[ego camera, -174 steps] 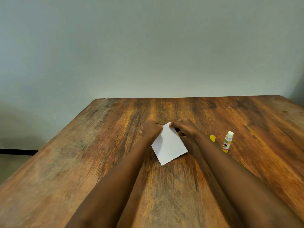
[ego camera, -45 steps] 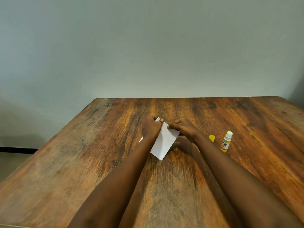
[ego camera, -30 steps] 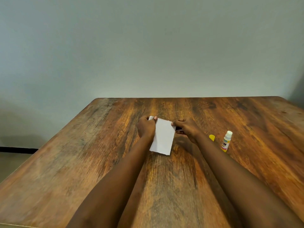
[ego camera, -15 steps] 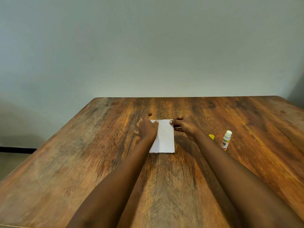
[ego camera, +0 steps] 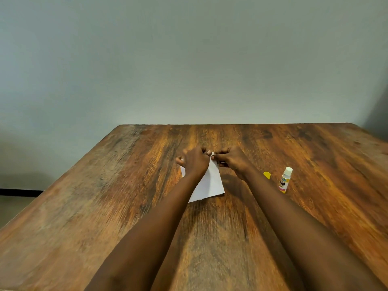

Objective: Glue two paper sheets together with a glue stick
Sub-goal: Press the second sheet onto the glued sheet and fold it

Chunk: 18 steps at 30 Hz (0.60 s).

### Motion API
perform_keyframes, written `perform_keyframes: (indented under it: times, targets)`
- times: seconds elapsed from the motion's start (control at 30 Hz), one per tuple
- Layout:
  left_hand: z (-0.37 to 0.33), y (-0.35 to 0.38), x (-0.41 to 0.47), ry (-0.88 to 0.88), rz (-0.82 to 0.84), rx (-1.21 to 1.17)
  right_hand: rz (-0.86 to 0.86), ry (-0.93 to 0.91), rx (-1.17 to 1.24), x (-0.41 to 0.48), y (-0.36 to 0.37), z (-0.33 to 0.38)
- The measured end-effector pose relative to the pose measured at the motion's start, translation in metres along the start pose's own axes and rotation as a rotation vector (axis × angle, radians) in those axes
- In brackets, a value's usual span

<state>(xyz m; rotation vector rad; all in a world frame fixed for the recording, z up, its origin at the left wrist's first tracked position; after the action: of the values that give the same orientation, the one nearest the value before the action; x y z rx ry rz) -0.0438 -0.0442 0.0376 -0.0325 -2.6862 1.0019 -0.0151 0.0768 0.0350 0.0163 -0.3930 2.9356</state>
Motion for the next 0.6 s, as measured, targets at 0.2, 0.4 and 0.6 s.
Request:
perform_keyframes:
  times: [0.2,0.4,0.6]
  targets:
    - [0.001,-0.006,0.0,-0.066,-0.055,-0.039,-0.026,0.033,-0.026,0.0,0.002,-0.009]
    - [0.004,-0.01,-0.001,-0.133,-0.044,-0.121,-0.004,0.042,-0.07,0.001,0.001,-0.012]
    - [0.008,-0.008,0.0,-0.024,0.076,-0.035,-0.019,0.029,-0.075,0.001,-0.002,-0.007]
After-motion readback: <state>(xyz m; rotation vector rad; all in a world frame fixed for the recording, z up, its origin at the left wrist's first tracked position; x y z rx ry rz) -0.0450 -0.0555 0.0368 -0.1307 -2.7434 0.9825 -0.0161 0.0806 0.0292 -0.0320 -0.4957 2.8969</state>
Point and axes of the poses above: each hand's wrist, its own x-axis towards the middle knuckle, its own y-axis out of the palm, z = x × y, the point moved 2 cm from there along x, towards the middle knuckle, and after that the axes turned 3 degrees about y, right-handed, at the moved point
